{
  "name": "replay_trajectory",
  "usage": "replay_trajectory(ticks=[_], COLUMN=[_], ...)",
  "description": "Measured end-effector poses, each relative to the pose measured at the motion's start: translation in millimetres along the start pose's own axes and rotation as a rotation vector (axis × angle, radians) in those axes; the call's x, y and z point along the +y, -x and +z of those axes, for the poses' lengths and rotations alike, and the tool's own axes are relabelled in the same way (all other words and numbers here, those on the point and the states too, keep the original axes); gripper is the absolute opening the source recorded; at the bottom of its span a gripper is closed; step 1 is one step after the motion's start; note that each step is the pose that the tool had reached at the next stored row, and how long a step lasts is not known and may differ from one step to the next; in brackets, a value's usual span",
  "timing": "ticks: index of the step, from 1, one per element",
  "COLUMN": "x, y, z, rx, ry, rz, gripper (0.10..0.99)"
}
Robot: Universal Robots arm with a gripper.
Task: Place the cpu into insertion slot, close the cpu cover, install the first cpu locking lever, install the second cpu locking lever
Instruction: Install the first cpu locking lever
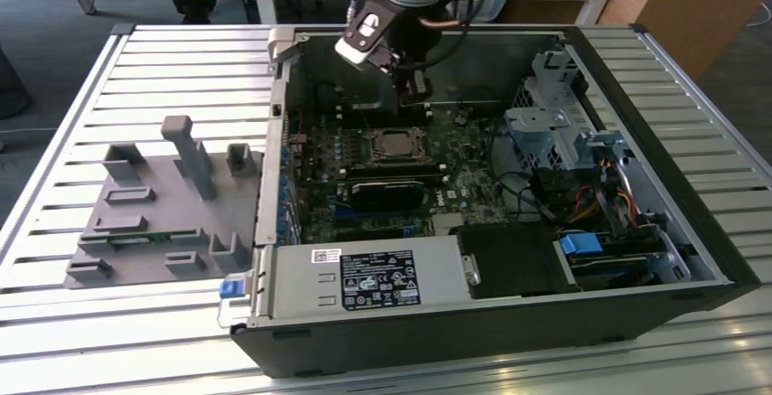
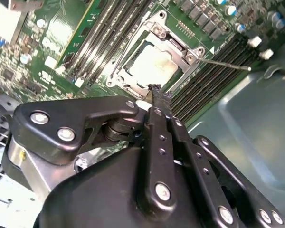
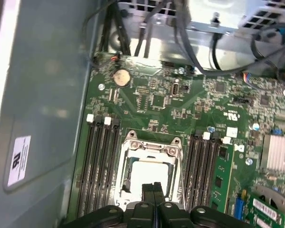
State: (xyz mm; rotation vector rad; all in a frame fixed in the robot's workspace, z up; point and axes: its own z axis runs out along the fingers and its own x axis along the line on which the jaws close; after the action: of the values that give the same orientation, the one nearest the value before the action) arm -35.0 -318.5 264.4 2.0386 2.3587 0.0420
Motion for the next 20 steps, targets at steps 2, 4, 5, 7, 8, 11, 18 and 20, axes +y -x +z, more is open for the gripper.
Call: replay_trajectory(ticks=[2,4,5,7,8,11,18,20], x=[0.0,0.0,0.0,0.0,0.0,0.0,0.0,0.0], y=[0.0,0.0,0.0,0.0,0.0,0.0,0.0,0.0], z=[0.0,0.0,0.0,0.0,0.0,0.0,0.0,0.0], rx=[0.0004,0.0006,0.0007,0.001,0.0011,0.0007,-0.0005,-0.0008], ry=[0.0,0.0,0.0,0.0,-0.001,-0.001,-0.002,-0.002], rz=[-0.033,-0.067,-0.083,-0.115,-0.13,-0.177,-0.279,-0.308], gripper=[0.106,0.106,0.106,0.106,0.106,0.106,0.106,0.106])
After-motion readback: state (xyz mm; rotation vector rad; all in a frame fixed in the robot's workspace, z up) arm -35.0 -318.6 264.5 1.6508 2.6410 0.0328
